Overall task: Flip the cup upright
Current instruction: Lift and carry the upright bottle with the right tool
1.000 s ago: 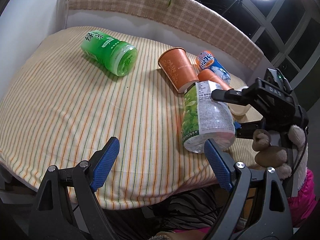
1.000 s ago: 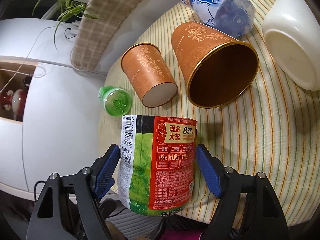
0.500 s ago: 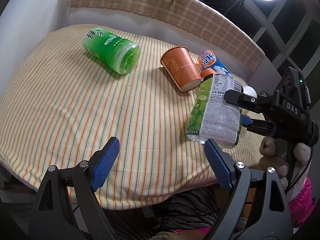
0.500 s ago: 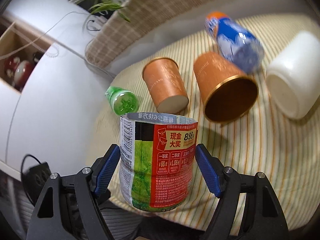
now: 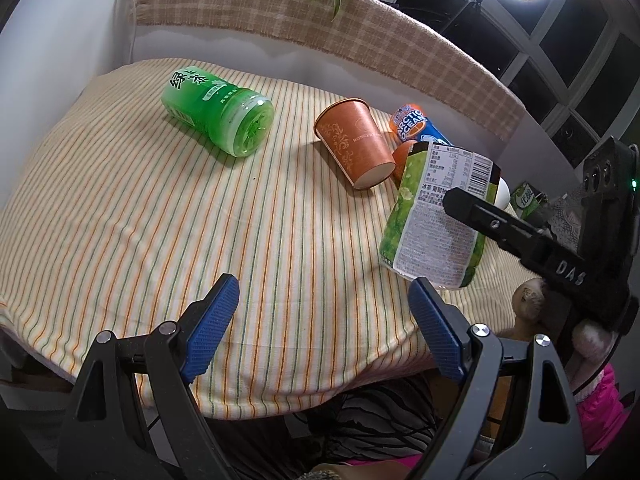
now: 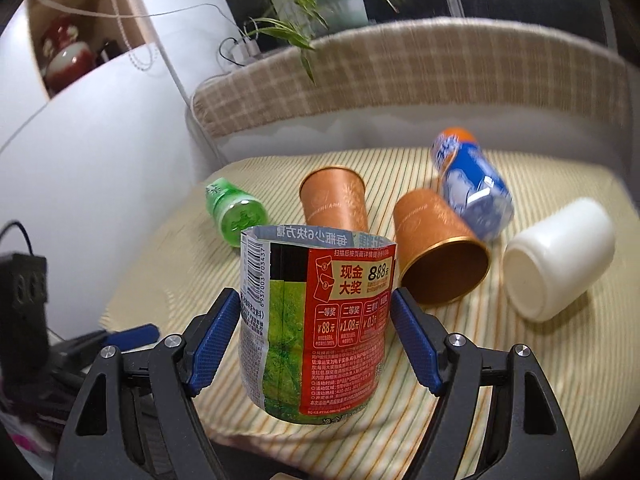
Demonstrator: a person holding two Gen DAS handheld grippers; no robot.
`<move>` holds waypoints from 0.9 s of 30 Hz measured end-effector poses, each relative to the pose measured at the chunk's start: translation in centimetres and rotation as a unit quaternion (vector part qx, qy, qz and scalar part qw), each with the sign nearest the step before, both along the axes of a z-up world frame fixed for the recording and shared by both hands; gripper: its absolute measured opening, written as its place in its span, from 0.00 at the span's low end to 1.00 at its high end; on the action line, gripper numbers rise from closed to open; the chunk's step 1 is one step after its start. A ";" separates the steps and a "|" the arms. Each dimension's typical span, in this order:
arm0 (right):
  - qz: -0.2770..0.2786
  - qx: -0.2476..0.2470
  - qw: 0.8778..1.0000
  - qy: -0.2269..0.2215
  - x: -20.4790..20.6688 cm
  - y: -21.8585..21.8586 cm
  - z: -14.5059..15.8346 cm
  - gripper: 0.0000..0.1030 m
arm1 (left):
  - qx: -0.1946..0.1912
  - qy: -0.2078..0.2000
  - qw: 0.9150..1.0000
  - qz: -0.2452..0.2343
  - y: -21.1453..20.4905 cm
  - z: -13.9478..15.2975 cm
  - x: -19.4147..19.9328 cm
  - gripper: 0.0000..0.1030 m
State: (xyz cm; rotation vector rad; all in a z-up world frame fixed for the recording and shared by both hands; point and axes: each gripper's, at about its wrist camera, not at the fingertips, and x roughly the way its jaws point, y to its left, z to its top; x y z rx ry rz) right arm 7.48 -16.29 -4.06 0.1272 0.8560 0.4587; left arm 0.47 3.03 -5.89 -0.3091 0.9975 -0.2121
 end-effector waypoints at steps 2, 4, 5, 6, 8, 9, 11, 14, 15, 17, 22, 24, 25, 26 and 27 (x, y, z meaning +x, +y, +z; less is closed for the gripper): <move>0.003 -0.014 1.000 -0.018 -0.3 0.4 -0.2 0.75 | 0.000 0.000 1.000 0.000 0.0 0.0 0.0 0.86; 0.004 -0.024 0.999 -0.030 -0.5 0.7 -0.5 0.75 | 0.001 -0.001 1.000 0.000 0.0 0.0 0.0 0.86; 0.005 -0.027 0.999 -0.036 -0.5 1.0 -0.6 0.75 | 0.001 -0.001 1.000 0.000 0.0 0.1 0.0 0.86; 0.005 -0.032 0.999 -0.043 -0.6 1.2 -0.8 0.75 | 0.001 -0.002 1.000 0.000 0.0 0.1 -0.1 0.86; 0.003 -0.048 0.997 -0.061 -0.9 1.5 -1.1 0.75 | 0.002 -0.004 1.000 0.000 0.0 0.2 -0.2 0.86; 0.003 -0.054 0.996 -0.069 -1.2 1.7 -1.2 0.75 | 0.003 -0.004 1.000 0.001 0.0 0.2 -0.1 0.86; 0.006 -0.061 0.995 -0.084 -1.4 2.0 -1.4 0.75 | 0.003 -0.005 1.000 0.002 0.1 0.3 -0.1 0.86; 0.012 -0.078 0.991 -0.106 -1.9 2.5 -1.5 0.75 | 0.001 -0.004 1.000 0.003 0.2 0.2 -0.2 0.86; 0.014 -0.082 0.990 -0.112 -2.0 2.6 -1.6 0.75 | 0.002 -0.005 1.000 0.003 0.3 0.2 -0.2 0.86; 0.017 -0.091 0.988 -0.123 -2.4 2.9 -1.6 0.75 | 0.004 -0.007 1.000 0.002 0.2 0.3 -0.3 0.86; 0.016 -0.098 0.986 -0.130 -3.0 3.0 -1.8 0.75 | 0.005 -0.009 1.000 0.001 0.1 0.3 -0.2 0.86; 0.012 -0.094 0.987 -0.127 -3.2 2.8 -1.8 0.75 | 0.005 -0.009 1.000 0.001 0.0 0.3 -0.2 0.86; 0.011 -0.092 0.988 -0.126 -3.3 2.7 -1.8 0.75 | 0.005 -0.009 1.000 0.001 0.0 0.3 -0.2 0.86; 0.010 -0.090 0.988 -0.124 -3.4 2.6 -1.8 0.75 | 0.005 -0.010 1.000 0.001 0.0 0.3 -0.2 0.86; 0.009 -0.087 0.988 -0.123 -3.5 2.4 -1.8 0.75 | 0.005 -0.010 1.000 0.001 0.0 0.3 -0.3 0.86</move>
